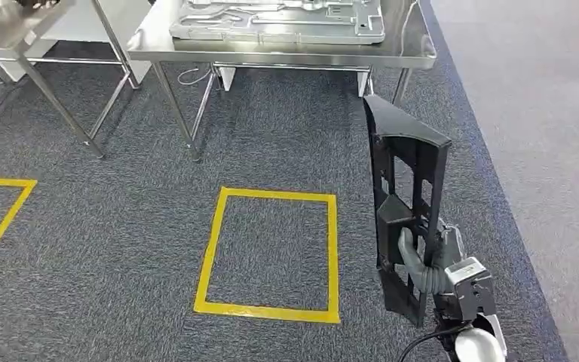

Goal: Take the parts from the cabinet and place them on the table.

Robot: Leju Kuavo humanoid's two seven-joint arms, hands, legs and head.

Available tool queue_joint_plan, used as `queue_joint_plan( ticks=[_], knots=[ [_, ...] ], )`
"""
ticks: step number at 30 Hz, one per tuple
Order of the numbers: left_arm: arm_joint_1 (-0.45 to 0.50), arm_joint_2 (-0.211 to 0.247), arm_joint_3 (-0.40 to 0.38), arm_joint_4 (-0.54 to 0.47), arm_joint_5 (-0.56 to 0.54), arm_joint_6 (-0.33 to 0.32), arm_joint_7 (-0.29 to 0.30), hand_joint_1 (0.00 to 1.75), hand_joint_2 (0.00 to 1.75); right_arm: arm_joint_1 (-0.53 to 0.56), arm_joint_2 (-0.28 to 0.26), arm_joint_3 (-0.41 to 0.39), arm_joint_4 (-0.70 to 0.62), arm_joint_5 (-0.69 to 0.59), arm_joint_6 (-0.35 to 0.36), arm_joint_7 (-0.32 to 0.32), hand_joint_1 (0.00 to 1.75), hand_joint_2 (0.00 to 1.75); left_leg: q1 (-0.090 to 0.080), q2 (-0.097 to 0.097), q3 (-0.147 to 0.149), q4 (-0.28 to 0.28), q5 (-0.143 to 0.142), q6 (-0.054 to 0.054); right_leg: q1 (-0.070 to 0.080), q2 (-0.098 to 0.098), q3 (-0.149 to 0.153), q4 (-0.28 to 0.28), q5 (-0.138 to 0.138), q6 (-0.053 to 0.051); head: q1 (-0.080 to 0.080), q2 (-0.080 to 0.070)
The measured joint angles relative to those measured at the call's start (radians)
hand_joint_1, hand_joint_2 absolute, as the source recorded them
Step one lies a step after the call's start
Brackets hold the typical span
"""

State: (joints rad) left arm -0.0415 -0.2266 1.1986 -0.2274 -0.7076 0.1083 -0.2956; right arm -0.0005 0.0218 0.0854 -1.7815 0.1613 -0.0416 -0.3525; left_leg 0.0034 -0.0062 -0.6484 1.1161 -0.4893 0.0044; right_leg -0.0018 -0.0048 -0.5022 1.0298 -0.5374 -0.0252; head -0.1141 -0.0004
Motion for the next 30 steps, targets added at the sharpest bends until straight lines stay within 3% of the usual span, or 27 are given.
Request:
queue_joint_plan(
  ticks=[1, 2, 4, 5, 6, 7, 9, 10, 11, 12, 13, 14, 15, 16, 17, 18, 21, 22, 23, 24, 26, 27, 28, 29, 30],
  knots=[
    [0.004, 0.001, 0.002, 0.0, 0.0, 0.002, 0.0, 0.0, 0.0, -0.002, 0.001, 0.001, 0.003, 0.002, 0.002, 0.001, 1.75, 1.75, -0.009, 0.005, 0.005, -0.056, 0.076, 0.021, -0.002, -0.001, 0.003, -0.004, -0.01, 0.0, 0.0, 0.0],
    [0.001, 0.002, 0.002, 0.0, -0.001, 0.003, 0.002, 0.0, 0.0, -0.007, 0.002, 0.003, 0.008, 0.006, 0.005, 0.003, 1.75, 1.75, -0.015, 0.006, -0.004, -0.055, 0.049, 0.022, -0.001, 0.003, 0.009, -0.008, -0.013, 0.007, 0.001, 0.0],
    [0.002, 0.001, 0.003, 0.0, -0.002, 0.005, 0.003, 0.0, 0.0, -0.009, 0.006, 0.004, 0.01, 0.013, 0.004, 0.008, 1.75, 1.75, -0.02, 0.003, 0.008, -0.085, 0.054, 0.026, -0.004, 0.002, 0.023, -0.009, -0.014, 0.02, 0.002, 0.0],
    [0.004, 0.001, 0.003, 0.0, -0.003, 0.006, 0.003, 0.0, 0.0, -0.01, 0.006, 0.006, 0.011, 0.019, 0.005, 0.008, 1.75, 1.75, -0.019, 0.001, 0.023, -0.096, 0.05, 0.034, -0.004, 0.0, 0.031, -0.014, -0.006, 0.03, 0.002, 0.0],
    [0.005, -0.001, 0.003, 0.0, -0.005, 0.006, 0.003, 0.0, 0.0, -0.013, 0.006, 0.007, 0.012, 0.026, 0.005, 0.009, 1.75, 1.75, -0.009, -0.001, 0.054, -0.11, 0.055, 0.036, -0.003, 0.0, 0.035, -0.011, -0.011, 0.033, 0.0, 0.0],
    [0.003, -0.001, 0.003, 0.0, -0.006, 0.006, 0.002, 0.0, 0.0, -0.017, 0.006, 0.007, 0.013, 0.032, 0.004, 0.009, 1.75, 1.75, -0.007, -0.003, 0.074, -0.123, 0.051, 0.038, -0.006, 0.003, 0.029, 0.027, -0.013, 0.035, 0.002, 0.0],
    [0.0, -0.001, 0.003, 0.0, -0.009, 0.005, 0.003, 0.0, 0.0, -0.028, 0.006, 0.008, 0.014, 0.037, 0.003, 0.009, 1.75, 1.75, -0.004, -0.004, 0.093, -0.131, 0.038, 0.043, -0.01, 0.005, -0.052, 0.156, -0.049, 0.045, 0.002, 0.0],
    [0.0, -0.001, 0.003, 0.0, -0.012, 0.002, 0.003, 0.0, 0.0, -0.027, 0.005, 0.008, 0.015, 0.038, 0.002, 0.01, 1.75, 1.75, -0.004, -0.005, 0.102, -0.13, 0.028, 0.043, -0.013, 0.005, -0.106, 0.227, -0.085, 0.051, 0.002, 0.0],
    [0.001, -0.001, 0.003, 0.0, -0.015, 0.0, 0.003, 0.0, 0.0, -0.027, 0.004, 0.008, 0.017, 0.038, 0.002, 0.011, 1.75, 1.75, -0.002, -0.007, 0.112, -0.13, 0.018, 0.042, -0.016, 0.005, -0.147, 0.268, -0.109, 0.059, 0.002, 0.0],
    [0.002, -0.001, 0.003, 0.0, -0.015, -0.001, 0.003, 0.0, 0.0, -0.026, 0.004, 0.008, 0.019, 0.039, 0.002, 0.012, 1.75, 1.75, 0.0, -0.01, 0.126, -0.13, 0.007, 0.038, -0.02, 0.005, -0.172, 0.273, -0.108, 0.062, 0.002, 0.0],
    [0.003, -0.001, 0.003, 0.0, -0.015, -0.002, 0.003, 0.0, 0.0, -0.026, 0.004, 0.008, 0.019, 0.039, 0.002, 0.012, 1.75, 1.75, 0.001, -0.012, 0.143, -0.13, -0.006, 0.034, -0.024, 0.004, -0.177, 0.239, -0.082, 0.063, 0.002, 0.0],
    [0.004, -0.001, 0.003, 0.0, -0.015, -0.002, 0.003, 0.0, 0.0, -0.027, 0.003, 0.008, 0.019, 0.039, 0.001, 0.012, 1.75, 1.75, 0.005, -0.013, 0.161, -0.129, -0.019, 0.028, -0.027, 0.004, -0.169, 0.177, -0.033, 0.067, 0.002, 0.0],
    [0.004, -0.001, 0.003, 0.0, -0.016, -0.003, 0.003, 0.0, 0.0, -0.026, 0.002, 0.007, 0.019, 0.039, 0.001, 0.012, 1.75, 1.75, 0.008, -0.015, 0.179, -0.129, -0.033, 0.022, -0.03, 0.004, -0.153, 0.099, 0.031, 0.073, 0.002, 0.0],
    [0.009, -0.001, 0.003, 0.0, -0.016, -0.003, 0.003, 0.0, 0.0, -0.024, 0.002, 0.007, 0.022, 0.04, 0.001, 0.014, 1.75, 1.75, 0.007, -0.016, 0.184, -0.129, -0.049, 0.015, -0.034, 0.003, -0.147, 0.014, 0.132, 0.076, 0.002, 0.0],
    [0.005, 0.0, 0.003, 0.0, -0.016, -0.003, 0.003, 0.0, 0.0, -0.023, 0.001, 0.006, 0.027, 0.04, 0.001, 0.014, 1.75, 1.75, 0.007, -0.018, 0.194, -0.118, -0.057, 0.008, -0.026, 0.003, -0.157, 0.013, 0.106, 0.07, 0.0, 0.0],
    [0.001, -0.001, 0.003, 0.0, -0.017, -0.003, 0.003, 0.0, 0.0, -0.024, 0.001, 0.007, 0.028, 0.044, 0.003, 0.019, 1.75, 1.75, 0.005, -0.018, 0.185, -0.123, -0.066, -0.001, -0.021, 0.007, -0.157, 0.016, 0.11, 0.051, 0.003, 0.0],
    [0.001, 0.0, 0.003, 0.0, -0.017, -0.003, 0.007, 0.0, 0.0, -0.025, 0.001, 0.007, 0.03, 0.052, 0.006, 0.026, 1.75, 1.75, 0.007, -0.016, 0.212, -0.136, -0.073, -0.016, -0.023, 0.01, -0.139, 0.007, 0.097, 0.026, 0.003, 0.0],
    [0.0, 0.0, 0.003, 0.0, -0.017, -0.003, 0.007, 0.0, 0.0, -0.024, 0.001, 0.006, 0.033, 0.052, 0.006, 0.027, 1.75, 1.75, 0.009, -0.009, 0.2, -0.099, -0.073, -0.019, -0.024, 0.009, -0.121, -0.001, 0.089, 0.018, 0.003, 0.0],
    [-0.002, 0.0, 0.003, 0.0, -0.017, -0.003, 0.007, 0.0, 0.0, -0.028, 0.001, 0.006, 0.036, 0.053, 0.006, 0.026, 1.75, 1.75, 0.009, -0.004, 0.167, -0.035, -0.081, -0.021, -0.024, 0.007, -0.109, -0.004, 0.081, 0.013, 0.003, 0.0],
    [-0.004, 0.0, 0.003, 0.0, -0.017, -0.002, 0.008, 0.0, 0.0, -0.031, 0.001, 0.006, 0.038, 0.054, 0.006, 0.026, 1.75, 1.75, 0.01, -0.002, 0.115, 0.047, -0.101, -0.025, -0.023, 0.007, -0.099, -0.004, 0.072, 0.012, 0.003, 0.0],
    [-0.002, 0.0, 0.004, 0.0, -0.015, 0.0, 0.011, 0.0, 0.0, -0.027, 0.001, 0.006, 0.047, 0.059, 0.008, 0.029, 1.75, 1.75, 0.009, -0.001, 0.015, 0.181, -0.169, -0.028, -0.019, 0.007, -0.074, -0.004, 0.049, 0.008, 0.003, 0.0],
    [0.0, 0.0, 0.004, 0.0, -0.014, 0.001, 0.013, 0.0, 0.0, -0.025, 0.003, 0.006, 0.05, 0.06, 0.008, 0.03, 1.75, 1.75, 0.009, -0.001, -0.011, 0.197, -0.176, -0.027, -0.017, 0.008, -0.061, -0.004, 0.039, 0.008, 0.003, 0.0],
    [0.001, 0.0, 0.005, 0.0, -0.014, 0.004, 0.014, 0.0, 0.0, -0.025, 0.005, 0.006, 0.052, 0.063, 0.008, 0.032, 1.75, 1.75, 0.008, -0.001, -0.02, 0.174, -0.155, -0.023, -0.015, 0.01, -0.043, -0.004, 0.027, 0.008, 0.003, 0.0],
    [0.001, 0.0, 0.007, 0.0, -0.013, 0.006, 0.014, 0.0, 0.0, -0.025, 0.006, 0.006, 0.053, 0.066, 0.008, 0.034, 1.75, 1.75, 0.007, -0.001, -0.014, 0.116, -0.109, -0.017, -0.013, 0.01, -0.024, -0.005, 0.014, 0.008, 0.003, 0.0],
    [0.001, 0.0, 0.01, 0.0, -0.012, 0.008, 0.015, 0.0, 0.0, -0.027, 0.007, 0.006, 0.055, 0.071, 0.008, 0.036, 1.75, 1.75, 0.005, -0.001, 0.001, 0.032, -0.036, -0.006, -0.011, 0.01, -0.003, -0.005, 0.001, 0.009, 0.003, 0.0]
  ],
)
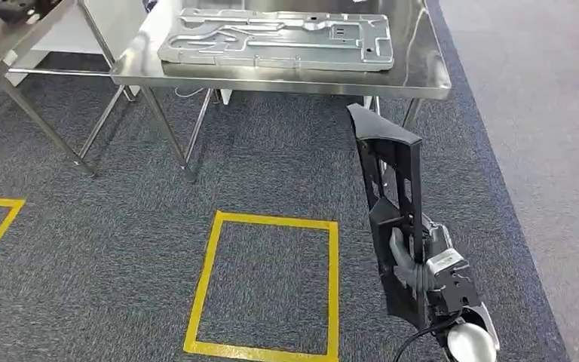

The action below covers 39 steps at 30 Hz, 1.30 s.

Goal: Take the parts from the cabinet and place them on the table.

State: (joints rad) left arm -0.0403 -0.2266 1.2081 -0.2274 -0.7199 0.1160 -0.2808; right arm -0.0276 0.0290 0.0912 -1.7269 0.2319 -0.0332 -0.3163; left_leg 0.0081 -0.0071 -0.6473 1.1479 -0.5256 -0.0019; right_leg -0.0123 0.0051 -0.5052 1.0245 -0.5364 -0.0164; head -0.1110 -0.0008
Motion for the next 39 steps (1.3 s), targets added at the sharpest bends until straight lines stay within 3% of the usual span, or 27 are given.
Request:
queue_joint_plan(
  ticks=[1, 2, 3, 4, 6, 7, 8, 11, 12, 13, 14, 16, 17, 18, 19, 21, 23, 25, 27, 28, 29, 32, 33, 34, 36, 38, 39],
  knots=[
    [0.002, 0.0, 0.002, 0.0, 0.002, 0.002, 0.0, 0.0, 0.0, 0.0, 0.002, 0.0, 0.001, 0.002, 0.0, 0.002, 1.75, 1.75, -0.006, 0.002, 0.01, -0.075, 0.083, 0.014, 0.0, -0.002, 0.008, -0.004, -0.012, 0.0, 0.0, 0.0],
    [0.003, 0.001, 0.006, 0.0, 0.003, 0.003, 0.0, 0.0, 0.0, -0.004, 0.003, 0.0, 0.005, 0.003, -0.001, 0.002, 1.75, 1.75, -0.012, 0.001, 0.001, -0.078, 0.088, 0.019, 0.002, 0.0, 0.022, -0.002, -0.018, 0.005, 0.002, 0.0],
    [0.003, 0.001, 0.008, 0.0, 0.005, 0.005, 0.0, 0.0, 0.0, -0.005, 0.005, 0.0, 0.007, 0.007, -0.001, 0.006, 1.75, 1.75, -0.018, 0.003, -0.003, -0.099, 0.071, 0.022, -0.001, 0.003, 0.019, -0.006, -0.021, 0.011, 0.0, 0.0],
    [0.004, 0.0, 0.01, 0.0, 0.005, 0.007, 0.001, 0.0, 0.0, -0.007, 0.007, 0.0, 0.008, 0.008, -0.002, 0.011, 1.75, 1.75, -0.019, 0.001, 0.008, -0.095, 0.093, 0.026, -0.002, 0.003, 0.02, -0.011, -0.027, 0.02, 0.0, 0.0],
    [0.005, 0.001, 0.011, 0.0, 0.006, 0.008, 0.003, 0.0, 0.0, -0.01, 0.009, 0.0, 0.011, 0.009, -0.001, 0.014, 1.75, 1.75, -0.018, -0.001, 0.03, -0.117, 0.079, 0.038, -0.001, 0.0, 0.032, 0.006, -0.017, 0.033, 0.001, 0.0],
    [0.004, -0.001, 0.011, 0.0, 0.006, 0.009, 0.003, 0.0, 0.0, -0.017, 0.009, 0.0, 0.011, 0.009, 0.0, 0.018, 1.75, 1.75, -0.011, -0.002, 0.049, -0.132, 0.084, 0.04, -0.007, -0.001, 0.035, 0.015, -0.026, 0.034, 0.0, 0.0],
    [0.003, -0.002, 0.011, 0.0, 0.006, 0.009, 0.003, 0.0, 0.0, -0.025, 0.009, 0.0, 0.012, 0.008, 0.001, 0.019, 1.75, 1.75, -0.012, -0.003, 0.064, -0.143, 0.079, 0.047, -0.006, -0.001, 0.02, 0.048, -0.032, 0.038, 0.001, 0.0],
    [-0.004, -0.004, 0.012, 0.0, 0.007, 0.01, 0.004, 0.0, 0.0, -0.037, 0.013, 0.001, 0.014, 0.006, 0.011, 0.02, 1.75, 1.75, -0.011, -0.004, 0.085, -0.146, 0.062, 0.051, -0.009, -0.001, -0.123, 0.25, -0.114, 0.049, 0.001, 0.0],
    [-0.003, -0.005, 0.013, 0.0, 0.008, 0.011, 0.004, 0.0, 0.0, -0.036, 0.014, 0.001, 0.018, 0.006, 0.014, 0.021, 1.75, 1.75, -0.011, -0.006, 0.095, -0.146, 0.053, 0.051, -0.011, -0.001, -0.161, 0.285, -0.121, 0.054, 0.001, 0.0],
    [-0.001, -0.006, 0.013, 0.0, 0.008, 0.011, 0.006, 0.0, 0.0, -0.036, 0.015, 0.003, 0.023, 0.008, 0.014, 0.021, 1.75, 1.75, -0.01, -0.009, 0.108, -0.146, 0.044, 0.049, -0.012, -0.002, -0.177, 0.275, -0.098, 0.057, 0.001, 0.0],
    [-0.001, -0.006, 0.015, 0.0, 0.008, 0.011, 0.006, 0.0, 0.0, -0.037, 0.016, 0.005, 0.025, 0.01, 0.015, 0.02, 1.75, 1.75, -0.009, -0.01, 0.122, -0.146, 0.034, 0.046, -0.012, -0.002, -0.173, 0.228, -0.054, 0.058, 0.001, 0.0],
    [-0.001, -0.009, 0.016, 0.0, 0.009, 0.015, 0.008, 0.0, 0.0, -0.043, 0.018, 0.013, 0.029, 0.018, 0.015, 0.018, 1.75, 1.75, -0.007, -0.012, 0.154, -0.146, 0.011, 0.036, -0.012, -0.003, -0.133, 0.065, 0.082, 0.054, 0.001, 0.0],
    [-0.002, -0.009, 0.018, 0.0, 0.01, 0.018, 0.008, 0.0, 0.0, -0.047, 0.019, 0.016, 0.033, 0.019, 0.015, 0.016, 1.75, 1.75, -0.009, -0.012, 0.157, -0.142, 0.001, 0.03, -0.009, -0.004, -0.131, 0.024, 0.108, 0.047, 0.001, 0.0],
    [-0.005, -0.009, 0.019, 0.0, 0.011, 0.021, 0.009, 0.0, 0.0, -0.056, 0.023, 0.021, 0.037, 0.018, 0.014, 0.013, 1.75, 1.75, -0.011, -0.017, 0.158, -0.142, -0.005, 0.023, -0.002, -0.005, -0.129, 0.016, 0.078, 0.037, 0.003, 0.0],
    [-0.007, -0.009, 0.019, 0.0, 0.011, 0.024, 0.011, 0.0, 0.0, -0.061, 0.029, 0.027, 0.039, 0.018, 0.013, 0.012, 1.75, 1.75, -0.01, -0.015, 0.151, -0.145, -0.011, 0.017, -0.001, -0.003, -0.128, 0.017, 0.095, 0.029, 0.001, 0.0],
    [-0.007, -0.01, 0.02, 0.0, 0.011, 0.027, 0.012, 0.0, 0.0, -0.073, 0.034, 0.036, 0.04, 0.013, 0.013, 0.011, 1.75, 1.75, -0.012, -0.014, 0.166, -0.141, -0.01, 0.008, -0.001, -0.001, -0.124, 0.013, 0.089, 0.016, 0.002, 0.0],
    [-0.01, -0.01, 0.024, 0.0, 0.011, 0.03, 0.013, 0.0, 0.0, -0.09, 0.044, 0.048, 0.042, -0.005, 0.021, 0.013, 1.75, 1.75, -0.008, -0.008, 0.137, -0.077, -0.015, 0.0, -0.008, -0.001, -0.1, 0.002, 0.084, 0.003, 0.001, 0.0],
    [-0.011, -0.01, 0.027, 0.0, 0.01, 0.032, 0.017, 0.0, 0.0, -0.11, 0.051, 0.064, 0.046, -0.01, 0.032, 0.019, 1.75, 1.75, -0.004, -0.002, 0.039, 0.081, -0.062, -0.011, -0.008, -0.002, -0.088, 0.001, 0.073, -0.003, 0.001, 0.0],
    [-0.01, -0.01, 0.031, 0.0, 0.01, 0.033, 0.019, 0.0, 0.0, -0.113, 0.053, 0.081, 0.05, -0.005, 0.035, 0.023, 1.75, 1.75, -0.003, -0.001, -0.043, 0.187, -0.117, -0.016, -0.007, -0.002, -0.071, 0.001, 0.057, -0.003, 0.001, 0.0],
    [-0.008, -0.01, 0.033, 0.0, 0.009, 0.033, 0.021, 0.0, 0.0, -0.113, 0.055, 0.09, 0.055, 0.001, 0.035, 0.024, 1.75, 1.75, -0.003, 0.0, -0.058, 0.182, -0.108, -0.015, -0.007, -0.002, -0.058, 0.001, 0.048, -0.003, 0.001, 0.0],
    [-0.007, -0.01, 0.034, 0.0, 0.008, 0.033, 0.023, 0.0, 0.0, -0.114, 0.056, 0.095, 0.056, 0.004, 0.035, 0.025, 1.75, 1.75, -0.003, 0.0, -0.054, 0.142, -0.077, -0.012, -0.007, -0.002, -0.046, 0.001, 0.04, -0.002, 0.001, 0.0],
    [-0.004, -0.01, 0.035, 0.0, 0.007, 0.034, 0.025, 0.0, 0.0, -0.125, 0.06, 0.11, 0.059, 0.007, 0.035, 0.026, 1.75, 1.75, -0.006, 0.003, 0.014, -0.101, 0.109, 0.007, -0.007, -0.001, -0.012, -0.003, 0.014, 0.005, 0.001, 0.0],
    [-0.006, -0.01, 0.035, 0.0, 0.007, 0.034, 0.027, 0.0, 0.0, -0.13, 0.06, 0.114, 0.062, 0.008, 0.034, 0.027, 1.75, 1.75, -0.015, 0.004, 0.009, -0.102, 0.07, 0.008, -0.002, 0.002, -0.006, -0.002, 0.008, 0.014, 0.001, 0.0],
    [-0.008, -0.01, 0.035, 0.0, 0.004, 0.033, 0.029, 0.0, 0.0, -0.134, 0.06, 0.114, 0.062, 0.008, 0.034, 0.029, 1.75, 1.75, -0.015, 0.004, 0.013, -0.104, 0.066, 0.012, -0.003, 0.001, -0.005, -0.007, 0.002, 0.022, 0.001, 0.0],
    [-0.004, -0.01, 0.035, 0.0, -0.001, 0.03, 0.03, 0.0, 0.0, -0.139, 0.061, 0.116, 0.063, 0.008, 0.035, 0.032, 1.75, 1.75, -0.012, 0.001, 0.022, -0.117, 0.079, 0.029, 0.0, 0.001, 0.005, 0.005, 0.016, 0.035, 0.001, 0.0],
    [-0.003, -0.01, 0.035, 0.0, -0.007, 0.023, 0.03, 0.0, 0.0, -0.159, 0.061, 0.121, 0.063, 0.007, 0.047, 0.044, 1.75, 1.75, -0.008, 0.0, 0.05, -0.126, 0.082, 0.043, -0.004, -0.002, 0.0, 0.036, -0.004, 0.042, 0.002, 0.0],
    [-0.004, -0.01, 0.034, 0.0, -0.014, 0.023, 0.03, 0.0, 0.0, -0.177, 0.061, 0.125, 0.064, 0.003, 0.054, 0.048, 1.75, 1.75, -0.008, 0.001, 0.054, -0.126, 0.079, 0.048, -0.003, -0.002, -0.032, 0.09, -0.03, 0.044, 0.002, 0.0]
  ],
)
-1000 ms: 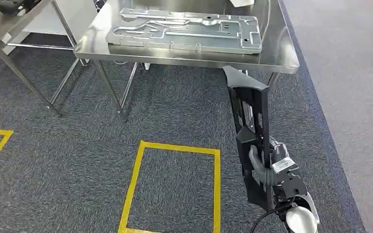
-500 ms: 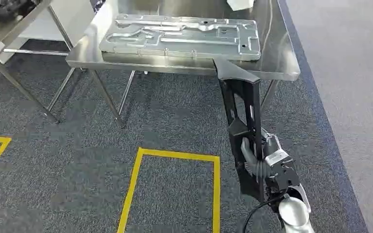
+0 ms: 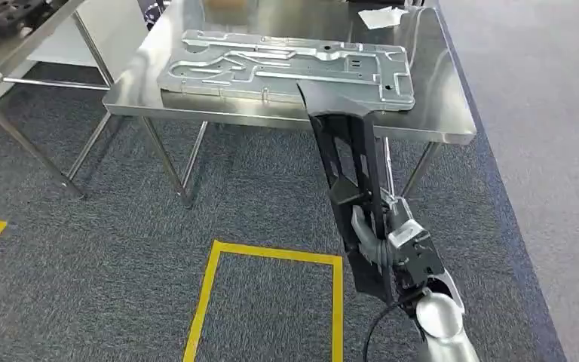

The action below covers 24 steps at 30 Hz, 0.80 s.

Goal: Take the parts from the cabinet and place them on the table.

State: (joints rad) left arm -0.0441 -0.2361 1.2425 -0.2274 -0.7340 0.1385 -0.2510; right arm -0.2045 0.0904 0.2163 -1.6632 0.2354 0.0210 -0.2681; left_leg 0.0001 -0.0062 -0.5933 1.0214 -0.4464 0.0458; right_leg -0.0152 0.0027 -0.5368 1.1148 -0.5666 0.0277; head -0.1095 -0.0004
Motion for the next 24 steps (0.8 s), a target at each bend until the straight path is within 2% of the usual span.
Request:
queue_joint_plan(
  ticks=[2, 3, 4, 5, 6, 7, 8, 9, 10, 11, 12, 13, 14, 15, 16, 17, 18, 19, 20, 21, 22, 23, 24],
  knots=[
    [-0.003, 0.002, 0.0, 0.0, -0.003, -0.002, -0.003, 0.0, 0.0, -0.023, 0.001, 0.01, 0.003, 0.009, 0.006, 0.007, 1.75, 1.75, -0.002, -0.001, 0.005, 0.0, -0.009, 0.005, 0.0, 0.0, -0.094, 0.145, -0.063, 0.002, 0.0, 0.0],
    [-0.002, 0.002, 0.0, 0.0, -0.007, -0.002, -0.007, 0.0, 0.0, -0.03, 0.003, 0.018, 0.006, 0.023, 0.006, 0.01, 1.75, 1.75, -0.004, -0.002, 0.01, 0.0, -0.015, 0.006, 0.001, 0.0, -0.137, 0.203, -0.084, 0.004, 0.0, 0.0],
    [0.0, 0.002, 0.0, 0.0, -0.009, -0.002, -0.011, 0.0, 0.0, -0.035, 0.006, 0.028, 0.01, 0.032, 0.006, 0.013, 1.75, 1.75, -0.005, -0.003, 0.019, 0.0, -0.022, 0.006, 0.001, 0.0, -0.161, 0.218, -0.077, 0.003, 0.0, 0.0],
    [0.002, 0.002, 0.0, 0.0, -0.009, -0.002, -0.011, 0.0, 0.0, -0.04, 0.008, 0.035, 0.013, 0.037, 0.005, 0.014, 1.75, 1.75, -0.006, -0.005, 0.031, 0.0, -0.03, 0.006, 0.002, 0.0, -0.161, 0.185, -0.042, 0.001, 0.0, 0.0],
    [0.003, 0.002, 0.0, 0.0, -0.009, -0.002, -0.011, 0.0, 0.0, -0.046, 0.011, 0.042, 0.015, 0.04, 0.005, 0.014, 1.75, 1.75, -0.008, -0.007, 0.043, 0.0, -0.038, 0.005, 0.003, 0.0, -0.142, 0.117, 0.014, -0.005, 0.0, 0.0],
    [0.003, 0.002, -0.001, 0.0, -0.01, 0.0, -0.012, 0.0, 0.0, -0.055, 0.014, 0.047, 0.016, 0.045, 0.002, 0.014, 1.75, 1.75, -0.01, -0.008, 0.057, 0.0, -0.047, 0.004, 0.007, 0.0, -0.114, 0.026, 0.077, -0.015, 0.0, 0.0],
    [0.004, 0.002, -0.001, 0.0, -0.01, 0.002, -0.013, 0.0, 0.0, -0.064, 0.015, 0.052, 0.016, 0.055, -0.002, 0.014, 1.75, 1.75, -0.009, -0.008, 0.059, -0.002, -0.055, 0.002, 0.014, -0.001, -0.091, -0.054, 0.137, -0.027, 0.0, 0.0],
    [0.003, 0.0, -0.001, 0.004, -0.01, 0.008, -0.013, 0.0, 0.0, -0.073, 0.016, 0.059, 0.019, 0.069, -0.007, 0.013, 1.75, 1.75, -0.013, -0.01, 0.072, 0.001, -0.061, -0.004, 0.021, -0.001, -0.091, -0.065, 0.111, -0.032, -0.002, 0.0],
    [0.001, 0.001, -0.001, 0.004, -0.011, 0.016, -0.013, 0.0, 0.0, -0.085, 0.019, 0.068, 0.021, 0.084, -0.011, 0.015, 1.75, 1.75, -0.01, -0.012, 0.068, -0.003, -0.064, -0.01, 0.022, 0.002, -0.088, -0.081, 0.099, -0.035, 0.004, 0.0],
    [0.0, 0.001, -0.001, 0.004, -0.011, 0.024, -0.012, 0.0, 0.0, -0.095, 0.023, 0.074, 0.021, 0.095, -0.015, 0.019, 1.75, 1.75, -0.01, -0.01, 0.072, -0.01, -0.066, -0.017, 0.024, 0.002, -0.082, -0.09, 0.113, -0.043, 0.004, 0.0],
    [0.003, 0.0, -0.001, 0.005, -0.011, 0.029, -0.012, 0.0, 0.0, -0.103, 0.028, 0.079, 0.023, 0.1, -0.019, 0.025, 1.75, 1.75, -0.011, -0.009, 0.077, 0.007, -0.049, -0.025, 0.024, 0.003, -0.075, -0.098, 0.113, -0.05, 0.003, 0.0],
    [0.003, 0.001, -0.001, 0.005, -0.012, 0.033, -0.011, 0.0, 0.0, -0.111, 0.032, 0.082, 0.024, 0.103, -0.021, 0.029, 1.75, 1.75, -0.016, -0.009, 0.085, 0.007, -0.054, -0.029, 0.012, 0.005, -0.056, -0.103, 0.118, -0.054, 0.003, 0.0],
    [0.003, 0.002, -0.001, 0.005, -0.012, 0.034, -0.012, 0.0, 0.0, -0.118, 0.036, 0.086, 0.024, 0.105, -0.022, 0.03, 1.75, 1.75, -0.013, -0.006, 0.077, 0.03, -0.06, -0.031, 0.009, 0.002, -0.04, -0.113, 0.116, -0.053, 0.003, 0.0],
    [0.002, 0.002, -0.001, 0.006, -0.012, 0.036, -0.012, 0.0, 0.0, -0.128, 0.04, 0.087, 0.025, 0.105, -0.024, 0.033, 1.75, 1.75, -0.012, -0.004, 0.055, 0.079, -0.059, -0.036, 0.008, 0.001, -0.029, -0.116, 0.111, -0.058, 0.003, 0.0],
    [0.0, 0.002, -0.001, 0.006, -0.012, 0.036, -0.011, 0.0, 0.0, -0.137, 0.042, 0.089, 0.025, 0.105, -0.024, 0.033, 1.75, 1.75, -0.005, -0.004, 0.003, 0.16, -0.079, -0.042, 0.007, -0.001, -0.022, -0.116, 0.102, -0.059, 0.003, 0.0],
    [0.0, 0.002, -0.001, 0.006, -0.012, 0.036, -0.011, 0.0, 0.0, -0.14, 0.044, 0.091, 0.026, 0.105, -0.024, 0.033, 1.75, 1.75, 0.001, -0.003, -0.044, 0.227, -0.115, -0.053, 0.007, -0.002, -0.016, -0.116, 0.094, -0.059, 0.003, 0.0],
    [0.002, 0.002, -0.001, 0.006, -0.012, 0.036, -0.011, 0.0, 0.0, -0.141, 0.045, 0.092, 0.028, 0.105, -0.024, 0.033, 1.75, 1.75, 0.007, -0.002, -0.087, 0.282, -0.153, -0.063, 0.006, -0.002, -0.007, -0.116, 0.085, -0.058, 0.003, 0.0],
    [0.005, 0.002, -0.001, 0.006, -0.012, 0.036, -0.011, 0.0, 0.0, -0.14, 0.045, 0.094, 0.031, 0.105, -0.024, 0.034, 1.75, 1.75, 0.012, -0.001, -0.114, 0.303, -0.166, -0.067, 0.004, -0.001, 0.004, -0.116, 0.075, -0.055, 0.003, 0.0],
    [0.007, 0.002, -0.001, 0.006, -0.012, 0.039, -0.011, 0.0, 0.0, -0.14, 0.045, 0.095, 0.034, 0.106, -0.024, 0.034, 1.75, 1.75, 0.017, 0.0, -0.12, 0.283, -0.153, -0.069, 0.0, 0.0, 0.016, -0.116, 0.066, -0.051, 0.003, 0.0],
    [0.009, 0.002, -0.001, 0.006, -0.012, 0.043, -0.008, 0.0, 0.0, -0.141, 0.045, 0.095, 0.034, 0.104, -0.024, 0.035, 1.75, 1.75, 0.022, 0.0, -0.108, 0.22, -0.114, -0.076, -0.004, 0.001, 0.033, -0.116, 0.053, -0.045, 0.003, 0.0],
    [0.01, 0.002, -0.001, 0.006, -0.012, 0.049, -0.004, 0.0, 0.0, -0.145, 0.046, 0.095, 0.034, 0.098, -0.024, 0.039, 1.75, 1.75, 0.026, 0.002, -0.085, 0.141, -0.063, -0.084, -0.009, 0.001, 0.05, -0.116, 0.041, -0.039, 0.003, 0.0],
    [0.011, 0.002, -0.001, 0.006, -0.012, 0.055, 0.0, 0.0, 0.0, -0.153, 0.046, 0.095, 0.034, 0.087, -0.024, 0.044, 1.75, 1.75, 0.031, 0.005, -0.061, 0.052, 0.007, -0.09, -0.014, 0.001, 0.066, -0.116, 0.027, -0.031, 0.003, 0.0],
    [0.016, 0.0, 0.0, 0.012, -0.012, 0.06, 0.006, 0.0, 0.0, -0.166, 0.045, 0.094, 0.036, 0.069, -0.024, 0.051, 1.75, 1.75, 0.029, 0.017, -0.064, 0.025, 0.057, -0.088, -0.011, 0.002, 0.074, -0.115, 0.013, -0.021, 0.003, 0.0]
  ],
)
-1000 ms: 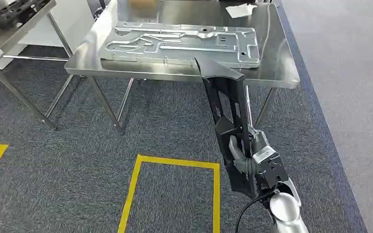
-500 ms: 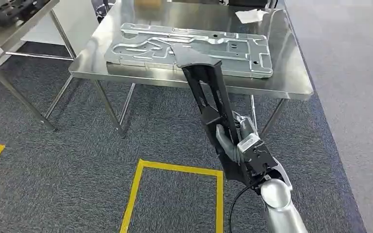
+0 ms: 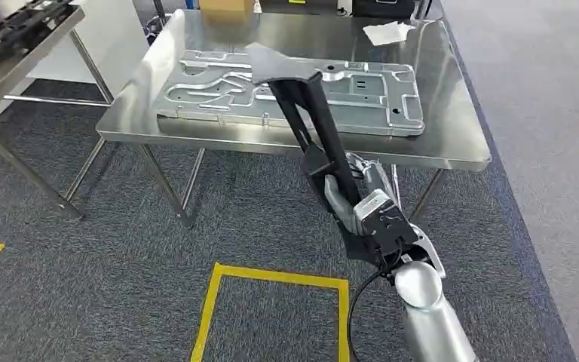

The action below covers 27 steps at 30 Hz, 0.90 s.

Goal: Take the parts from the cabinet and place them on the table.

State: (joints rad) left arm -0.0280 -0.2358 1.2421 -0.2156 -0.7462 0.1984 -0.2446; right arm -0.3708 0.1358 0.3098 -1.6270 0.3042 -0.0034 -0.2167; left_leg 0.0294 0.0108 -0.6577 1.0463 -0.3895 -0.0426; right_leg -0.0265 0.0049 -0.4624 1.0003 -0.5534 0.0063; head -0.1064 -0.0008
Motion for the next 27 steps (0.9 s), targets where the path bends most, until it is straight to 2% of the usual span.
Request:
queue_joint_plan(
  ticks=[1, 2, 3, 4, 5, 6, 7, 8, 9, 10, 11, 12, 13, 14, 15, 16, 17, 18, 19, 20, 21, 22, 23, 24, 25, 26, 27],
  knots=[
    [-0.004, 0.0, 0.0, 0.001, -0.001, 0.005, 0.002, 0.0, 0.0, -0.014, 0.0, -0.002, 0.001, -0.009, 0.0, 0.006, 1.75, 1.75, -0.007, 0.003, 0.001, -0.003, -0.038, 0.012, 0.0, 0.001, -0.003, -0.002, -0.002, 0.006, 0.0, 0.0],
    [-0.005, 0.001, 0.0, 0.002, -0.001, 0.008, 0.004, 0.0, 0.0, -0.031, 0.0, -0.008, 0.0, -0.018, 0.002, 0.016, 1.75, 1.75, -0.01, 0.0, 0.004, 0.0, -0.028, 0.029, 0.001, 0.001, -0.002, -0.011, -0.011, 0.017, 0.0, 0.0],
    [-0.002, 0.001, 0.0, 0.002, -0.001, 0.009, 0.005, 0.0, 0.0, -0.043, -0.001, -0.013, -0.001, -0.026, 0.005, 0.02, 1.75, 1.75, -0.007, -0.001, 0.007, -0.005, -0.035, 0.04, 0.002, -0.001, 0.006, 0.002, -0.001, 0.028, 0.0, 0.0],
    [0.0, 0.001, 0.0, 0.002, -0.001, 0.009, 0.005, 0.0, 0.0, -0.059, -0.002, -0.018, -0.001, -0.034, 0.006, 0.027, 1.75, 1.75, -0.008, -0.002, 0.019, -0.007, -0.041, 0.051, 0.001, -0.001, 0.011, 0.005, 0.005, 0.031, 0.0, 0.0],
    [0.002, 0.001, 0.0, 0.002, -0.002, 0.006, 0.004, 0.0, 0.0, -0.079, -0.005, -0.025, 0.0, -0.037, 0.008, 0.039, 1.75, 1.75, -0.006, -0.007, 0.036, -0.013, -0.044, 0.059, -0.003, -0.002, -0.002, 0.036, 0.01, 0.035, 0.0, 0.0],
    [0.002, 0.002, 0.0, 0.002, -0.003, 0.002, 0.004, 0.0, 0.0, -0.1, -0.009, -0.03, -0.001, -0.039, 0.008, 0.047, 1.75, 1.75, -0.007, -0.006, 0.048, -0.015, -0.052, 0.068, -0.003, -0.003, -0.035, 0.099, 0.021, 0.035, 0.0, 0.0],
    [0.0, 0.002, 0.0, 0.002, -0.006, -0.005, 0.005, 0.0, 0.0, -0.126, -0.014, -0.037, -0.001, -0.041, 0.007, 0.06, 1.75, 1.75, -0.009, -0.006, 0.057, -0.017, -0.06, 0.073, -0.003, -0.004, -0.089, 0.175, 0.014, 0.034, 0.001, 0.0],
    [-0.002, 0.003, 0.0, 0.002, -0.008, -0.012, 0.007, 0.0, 0.0, -0.149, -0.02, -0.046, -0.001, -0.042, 0.005, 0.073, 1.75, 1.75, -0.01, -0.007, 0.066, -0.017, -0.07, 0.076, 0.0, -0.003, -0.149, 0.249, -0.013, 0.033, 0.0, 0.0],
    [-0.004, 0.003, 0.0, 0.002, -0.009, -0.019, 0.007, 0.0, 0.0, -0.166, -0.028, -0.056, -0.001, -0.043, 0.002, 0.086, 1.75, 1.75, -0.012, -0.011, 0.078, -0.017, -0.082, 0.078, 0.003, -0.003, -0.2, 0.3, -0.056, 0.034, 0.0, 0.0],
    [-0.004, 0.003, 0.0, 0.002, -0.011, -0.024, 0.007, 0.0, 0.0, -0.176, -0.037, -0.065, -0.004, -0.043, 0.0, 0.098, 1.75, 1.75, -0.013, -0.016, 0.094, -0.017, -0.096, 0.079, 0.005, -0.004, -0.235, 0.32, -0.093, 0.035, 0.001, 0.0],
    [-0.003, 0.004, 0.0, 0.002, -0.011, -0.029, 0.006, 0.0, 0.0, -0.183, -0.046, -0.074, -0.009, -0.043, -0.002, 0.108, 1.75, 1.75, -0.015, -0.02, 0.115, -0.018, -0.111, 0.078, 0.006, -0.003, -0.255, 0.308, -0.111, 0.035, 0.001, 0.0],
    [-0.001, 0.004, 0.0, 0.002, -0.012, -0.031, 0.006, 0.0, 0.0, -0.19, -0.054, -0.081, -0.013, -0.045, -0.002, 0.115, 1.75, 1.75, -0.018, -0.023, 0.138, -0.018, -0.128, 0.077, 0.009, -0.004, -0.261, 0.267, -0.101, 0.028, 0.0, 0.0],
    [0.001, 0.005, 0.0, 0.002, -0.014, -0.032, 0.006, 0.0, 0.0, -0.197, -0.062, -0.087, -0.016, -0.048, -0.002, 0.121, 1.75, 1.75, -0.021, -0.025, 0.163, -0.02, -0.145, 0.077, 0.015, -0.004, -0.259, 0.204, -0.059, 0.012, 0.001, 0.0],
    [0.002, 0.005, 0.0, 0.002, -0.014, -0.035, 0.005, 0.0, 0.0, -0.203, -0.074, -0.096, -0.018, -0.051, -0.003, 0.127, 1.75, 1.75, -0.025, -0.025, 0.187, -0.022, -0.162, 0.077, 0.021, -0.004, -0.255, 0.134, 0.018, -0.001, 0.0, 0.0],
    [0.007, 0.003, 0.0, 0.003, -0.014, -0.036, 0.005, 0.0, 0.0, -0.206, -0.082, -0.102, -0.017, -0.054, -0.003, 0.13, 1.75, 1.75, -0.025, -0.026, 0.204, -0.027, -0.177, 0.076, 0.03, -0.006, -0.258, 0.06, 0.169, -0.021, 0.001, 0.0],
    [0.005, 0.005, 0.0, 0.004, -0.014, -0.038, 0.005, 0.0, 0.0, -0.207, -0.094, -0.108, -0.018, -0.054, -0.007, 0.13, 1.75, 1.75, -0.03, -0.034, 0.224, -0.026, -0.194, 0.067, 0.036, 0.005, -0.256, 0.056, 0.192, -0.018, 0.0, 0.0],
    [0.001, 0.005, 0.0, 0.004, -0.014, -0.039, 0.004, 0.0, 0.0, -0.208, -0.1, -0.111, -0.023, -0.054, -0.006, 0.135, 1.75, 1.75, -0.031, -0.032, 0.233, -0.037, -0.207, 0.063, 0.037, 0.002, -0.241, 0.059, 0.173, -0.014, 0.003, 0.0],
    [0.001, 0.005, 0.0, 0.004, -0.014, -0.039, 0.003, 0.0, 0.0, -0.211, -0.104, -0.114, -0.031, -0.054, -0.007, 0.138, 1.75, 1.75, -0.03, -0.031, 0.262, -0.04, -0.202, 0.059, 0.038, 0.004, -0.23, 0.049, 0.165, -0.018, 0.003, 0.0],
    [0.0, 0.005, 0.0, 0.004, -0.013, -0.04, 0.003, 0.0, 0.0, -0.224, -0.111, -0.118, -0.037, -0.054, -0.007, 0.139, 1.75, 1.75, -0.03, -0.029, 0.248, -0.017, -0.175, 0.048, 0.034, 0.005, -0.215, 0.041, 0.154, -0.025, 0.003, 0.0],
    [-0.004, 0.01, 0.0, 0.003, -0.011, -0.04, 0.002, 0.0, 0.0, -0.235, -0.114, -0.118, -0.044, -0.054, -0.007, 0.139, 1.75, 1.75, -0.033, -0.029, 0.222, 0.035, -0.151, 0.041, 0.025, 0.01, -0.19, 0.028, 0.153, -0.027, 0.003, 0.0],
    [-0.005, 0.011, 0.0, 0.003, -0.008, -0.044, 0.0, 0.0, 0.0, -0.245, -0.119, -0.119, -0.048, -0.055, -0.008, 0.138, 1.75, 1.75, -0.031, -0.026, 0.176, 0.12, -0.11, 0.04, 0.023, 0.01, -0.168, 0.016, 0.143, -0.031, 0.003, 0.0],
    [-0.007, 0.01, 0.0, 0.003, -0.008, -0.045, -0.001, 0.0, 0.0, -0.252, -0.122, -0.121, -0.05, -0.055, -0.01, 0.137, 1.75, 1.75, -0.029, -0.023, 0.116, 0.203, -0.098, 0.037, 0.021, 0.01, -0.147, 0.007, 0.129, -0.035, 0.003, 0.0],
    [-0.007, 0.011, 0.0, 0.003, -0.008, -0.047, -0.002, 0.0, 0.0, -0.254, -0.127, -0.122, -0.05, -0.055, -0.011, 0.137, 1.75, 1.75, -0.026, -0.021, 0.068, 0.256, -0.125, 0.032, 0.02, 0.011, -0.127, 0.002, 0.115, -0.034, 0.003, 0.0],
    [-0.006, 0.011, 0.0, 0.003, -0.007, -0.047, -0.003, 0.0, 0.0, -0.252, -0.132, -0.122, -0.05, -0.055, -0.011, 0.137, 1.75, 1.75, -0.024, -0.019, 0.026, 0.281, -0.183, 0.026, 0.02, 0.011, -0.106, 0.0, 0.098, -0.034, 0.003, 0.0],
    [-0.004, 0.012, 0.0, 0.003, -0.007, -0.048, -0.003, 0.0, 0.0, -0.251, -0.135, -0.122, -0.05, -0.055, -0.011, 0.137, 1.75, 1.75, -0.023, -0.018, -0.003, 0.282, -0.248, 0.026, 0.018, 0.013, -0.085, -0.001, 0.081, -0.033, 0.003, 0.0],
    [-0.002, 0.013, 0.0, 0.003, -0.006, -0.048, -0.003, 0.0, 0.0, -0.251, -0.137, -0.122, -0.05, -0.055, -0.011, 0.137, 1.75, 1.75, -0.022, -0.018, -0.028, 0.267, -0.299, 0.025, 0.017, 0.015, -0.062, -0.001, 0.062, -0.031, 0.003, 0.0],
    [0.0, 0.014, 0.0, 0.003, -0.006, -0.048, -0.003, 0.0, 0.0, -0.251, -0.14, -0.122, -0.05, -0.055, -0.011, 0.137, 1.75, 1.75, -0.022, -0.017, -0.043, 0.234, -0.322, 0.023, 0.015, 0.017, -0.038, -0.001, 0.044, -0.029, 0.003, 0.0]
  ],
)
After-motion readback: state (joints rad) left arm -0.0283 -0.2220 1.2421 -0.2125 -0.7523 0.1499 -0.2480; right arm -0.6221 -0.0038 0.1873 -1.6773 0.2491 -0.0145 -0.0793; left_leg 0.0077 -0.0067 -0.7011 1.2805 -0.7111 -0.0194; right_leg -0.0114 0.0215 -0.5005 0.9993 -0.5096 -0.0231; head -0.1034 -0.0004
